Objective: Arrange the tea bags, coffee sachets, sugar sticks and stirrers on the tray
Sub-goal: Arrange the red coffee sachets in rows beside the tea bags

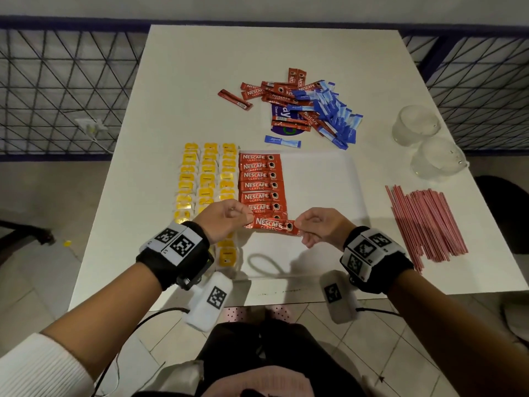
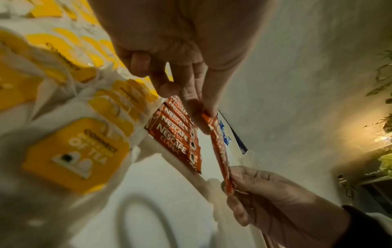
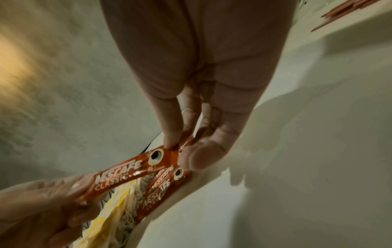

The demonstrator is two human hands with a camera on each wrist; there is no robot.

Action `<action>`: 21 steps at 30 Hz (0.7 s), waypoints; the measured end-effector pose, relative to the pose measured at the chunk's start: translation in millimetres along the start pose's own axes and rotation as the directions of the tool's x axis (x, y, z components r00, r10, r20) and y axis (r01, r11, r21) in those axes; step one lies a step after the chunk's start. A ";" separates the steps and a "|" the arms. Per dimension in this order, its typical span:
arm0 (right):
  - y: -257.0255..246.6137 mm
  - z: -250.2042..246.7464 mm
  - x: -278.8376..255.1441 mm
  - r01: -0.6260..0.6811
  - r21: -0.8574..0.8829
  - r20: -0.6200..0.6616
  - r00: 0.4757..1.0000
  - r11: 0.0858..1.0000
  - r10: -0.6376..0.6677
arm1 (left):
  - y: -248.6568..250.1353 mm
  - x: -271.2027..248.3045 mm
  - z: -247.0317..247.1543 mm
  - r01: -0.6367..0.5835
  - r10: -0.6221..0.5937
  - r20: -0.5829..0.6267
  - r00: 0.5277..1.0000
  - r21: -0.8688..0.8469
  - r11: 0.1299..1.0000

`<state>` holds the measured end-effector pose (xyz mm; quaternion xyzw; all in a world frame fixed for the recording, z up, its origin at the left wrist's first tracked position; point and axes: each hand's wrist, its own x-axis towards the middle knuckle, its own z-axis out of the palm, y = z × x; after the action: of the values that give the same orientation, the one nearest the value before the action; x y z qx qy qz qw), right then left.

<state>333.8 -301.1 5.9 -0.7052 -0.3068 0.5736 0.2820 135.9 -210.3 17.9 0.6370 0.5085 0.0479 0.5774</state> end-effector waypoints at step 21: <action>-6.4 11.1 21.2 -0.137 -0.103 0.001 0.990 0.985 0.138 | 12.3 14.4 24.0 -0.158 0.097 0.135 0.986 0.943 0.292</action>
<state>325.5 -280.4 -4.8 -0.7359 -0.2879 0.5780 0.2038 165.7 -214.5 12.1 0.8938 0.3712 -0.2320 0.0973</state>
